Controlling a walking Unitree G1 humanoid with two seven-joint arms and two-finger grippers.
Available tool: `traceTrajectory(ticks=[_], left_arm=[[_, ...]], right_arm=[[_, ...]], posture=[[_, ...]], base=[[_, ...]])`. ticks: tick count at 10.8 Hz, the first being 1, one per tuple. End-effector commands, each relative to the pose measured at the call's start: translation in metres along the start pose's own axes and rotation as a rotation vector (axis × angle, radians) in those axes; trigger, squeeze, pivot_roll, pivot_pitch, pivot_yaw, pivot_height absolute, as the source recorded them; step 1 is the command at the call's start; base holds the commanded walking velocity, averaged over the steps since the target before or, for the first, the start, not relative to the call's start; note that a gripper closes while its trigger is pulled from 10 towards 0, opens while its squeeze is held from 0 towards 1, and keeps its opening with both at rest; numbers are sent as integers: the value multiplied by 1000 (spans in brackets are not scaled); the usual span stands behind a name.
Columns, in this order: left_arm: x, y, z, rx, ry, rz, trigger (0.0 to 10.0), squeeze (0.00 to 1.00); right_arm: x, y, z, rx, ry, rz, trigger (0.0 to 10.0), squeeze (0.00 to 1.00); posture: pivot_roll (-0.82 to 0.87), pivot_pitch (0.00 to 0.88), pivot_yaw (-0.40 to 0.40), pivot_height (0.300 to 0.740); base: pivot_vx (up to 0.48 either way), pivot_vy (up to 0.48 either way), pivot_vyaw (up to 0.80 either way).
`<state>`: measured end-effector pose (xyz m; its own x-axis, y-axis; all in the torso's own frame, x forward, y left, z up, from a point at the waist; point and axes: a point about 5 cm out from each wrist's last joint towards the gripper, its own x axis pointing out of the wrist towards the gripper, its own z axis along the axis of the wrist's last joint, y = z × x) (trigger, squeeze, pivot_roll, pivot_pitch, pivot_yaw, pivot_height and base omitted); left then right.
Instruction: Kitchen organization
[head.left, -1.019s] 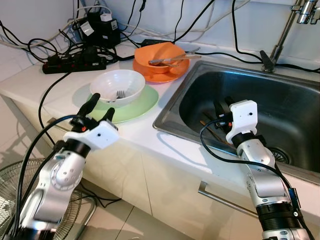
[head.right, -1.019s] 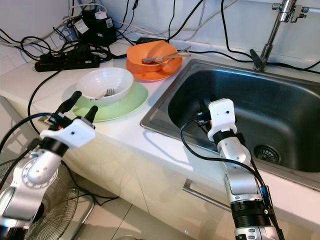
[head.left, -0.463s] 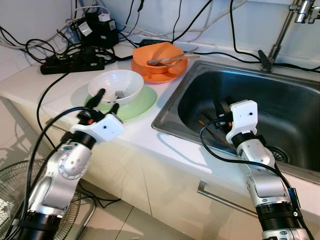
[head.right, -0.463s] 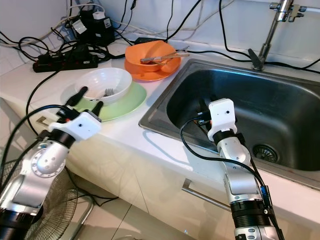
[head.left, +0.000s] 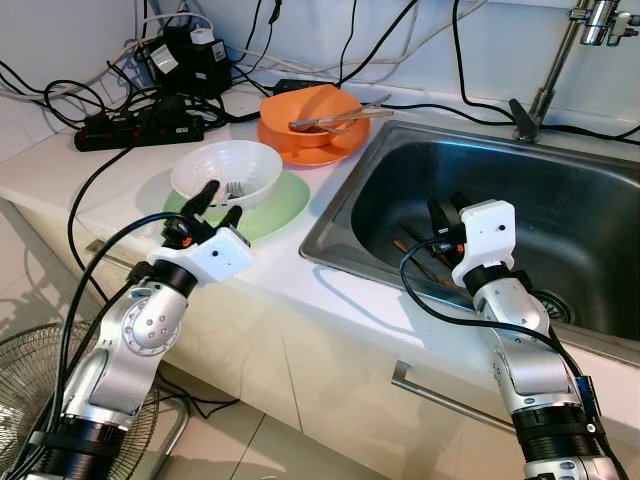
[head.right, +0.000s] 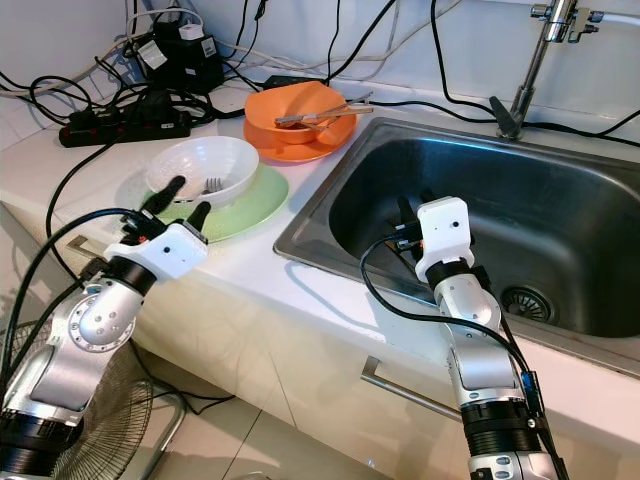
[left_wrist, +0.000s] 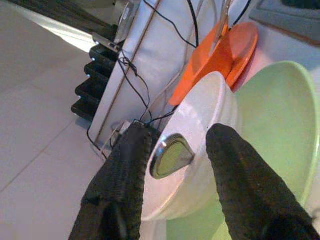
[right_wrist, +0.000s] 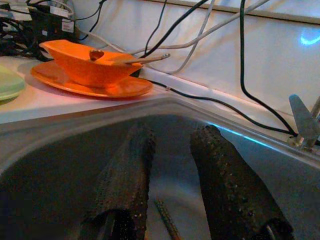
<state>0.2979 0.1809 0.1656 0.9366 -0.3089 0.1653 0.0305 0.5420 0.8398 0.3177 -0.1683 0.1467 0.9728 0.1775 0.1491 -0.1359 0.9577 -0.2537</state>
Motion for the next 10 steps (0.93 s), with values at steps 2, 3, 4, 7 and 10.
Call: traceTrajectory(ticks=[2,3,4,7,10], left_arm=[[5,1,2,-6,-15,8,0,0],[4,0,2,-8,-15,5,0,0],[4,-1,2,-7,-14,2,0,0],[4,-1,2,-5,-13,3,0,0],[7,3,10,25,-54,19,0,0]], right_arm=[[2,1,7,-4,-33,2,10000,0],[2,3,7,-1,-33,4,10000,0],[2,4,7,3,-32,7,10000,0],[3,4,7,5,-32,7,10000,0],[3,4,7,6,-32,5,10000,0]], posture=[[69,0,84,740],[70,0,85,740],[73,0,84,740],[73,0,84,740],[73,0,84,740]], base=[[0,0,0],[0,0,0],[0,0,0],[0,0,0],[0,0,0]])
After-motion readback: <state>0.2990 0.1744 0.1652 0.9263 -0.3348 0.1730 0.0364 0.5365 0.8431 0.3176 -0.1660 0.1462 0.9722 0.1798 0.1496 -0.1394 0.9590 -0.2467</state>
